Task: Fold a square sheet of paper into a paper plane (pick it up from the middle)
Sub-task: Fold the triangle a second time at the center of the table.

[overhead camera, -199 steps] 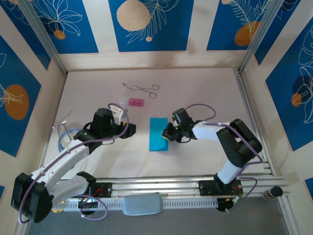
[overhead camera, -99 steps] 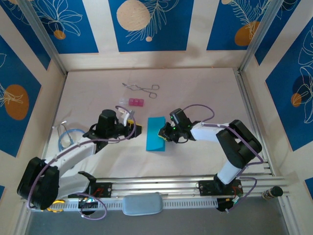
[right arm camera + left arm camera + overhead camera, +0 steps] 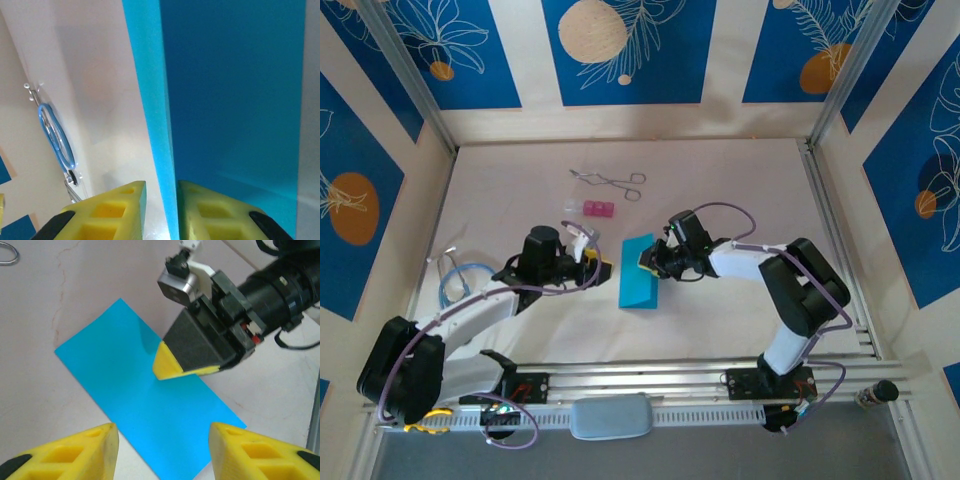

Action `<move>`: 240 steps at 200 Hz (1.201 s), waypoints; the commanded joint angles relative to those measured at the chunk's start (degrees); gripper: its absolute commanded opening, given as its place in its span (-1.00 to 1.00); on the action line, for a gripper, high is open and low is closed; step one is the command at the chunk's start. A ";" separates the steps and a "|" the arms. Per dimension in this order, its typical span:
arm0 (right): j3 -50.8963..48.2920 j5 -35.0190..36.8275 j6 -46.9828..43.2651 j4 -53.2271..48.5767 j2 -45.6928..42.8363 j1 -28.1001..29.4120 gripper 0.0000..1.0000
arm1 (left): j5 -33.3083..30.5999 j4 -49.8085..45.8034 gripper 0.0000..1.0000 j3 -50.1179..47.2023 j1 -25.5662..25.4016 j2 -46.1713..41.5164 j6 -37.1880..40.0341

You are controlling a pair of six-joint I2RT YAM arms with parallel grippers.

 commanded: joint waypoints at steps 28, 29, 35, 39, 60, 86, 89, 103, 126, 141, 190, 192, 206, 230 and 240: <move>1.80 -3.14 -4.00 -2.65 2.63 -1.37 -0.66 | -2.66 -1.90 0.09 0.61 -6.08 0.19 8.89; 1.75 -3.17 -4.00 -2.59 2.62 -1.36 -0.67 | -2.74 -2.01 0.09 0.65 -6.24 0.26 9.04; 1.60 -3.29 -3.84 -2.38 2.64 -1.64 -0.71 | -3.32 -2.64 0.12 0.99 -7.24 0.66 9.86; 1.39 -3.56 -3.73 -2.20 2.55 -1.81 -0.74 | -3.77 -2.95 0.14 1.11 -8.00 0.95 10.48; 0.27 -4.67 -2.12 0.06 2.07 -2.48 -0.85 | -8.45 -2.00 0.26 0.82 -12.63 1.53 12.46; -0.92 -3.83 1.50 2.49 1.32 -2.67 -0.91 | -15.42 1.86 0.33 -0.40 -17.49 1.81 13.67; -1.02 -3.80 1.96 2.64 1.30 -2.67 -0.91 | -16.30 2.09 0.33 -0.50 -18.03 1.88 13.88; -1.17 -3.25 3.15 2.94 1.16 -2.66 -0.93 | -18.87 2.88 0.34 -0.51 -20.09 2.51 15.34; -1.89 -2.17 4.46 3.54 0.71 -2.67 -0.93 | -22.31 3.57 0.37 -0.36 -23.46 3.94 17.62; -2.08 -1.78 4.62 3.44 0.80 -2.67 -0.93 | -24.14 4.54 0.38 -0.28 -25.36 5.42 18.93; -2.13 -1.54 4.80 3.32 0.60 -2.59 -0.93 | -31.81 8.51 0.37 1.11 -31.46 12.19 21.93; -2.12 -1.52 4.80 3.35 0.55 -2.59 -0.93 | -32.25 8.70 0.38 1.16 -31.65 12.43 22.05; -2.21 -1.26 4.95 3.30 0.26 -2.59 -0.93 | -36.58 10.13 0.38 1.62 -33.05 14.27 22.30; -2.27 -1.08 5.06 3.09 0.06 -2.50 -0.93 | -42.40 14.21 0.37 1.56 -35.21 16.51 22.71; -2.35 -1.08 5.15 3.04 -0.01 -2.50 -0.93 | -44.34 15.20 0.37 1.64 -35.87 17.30 22.99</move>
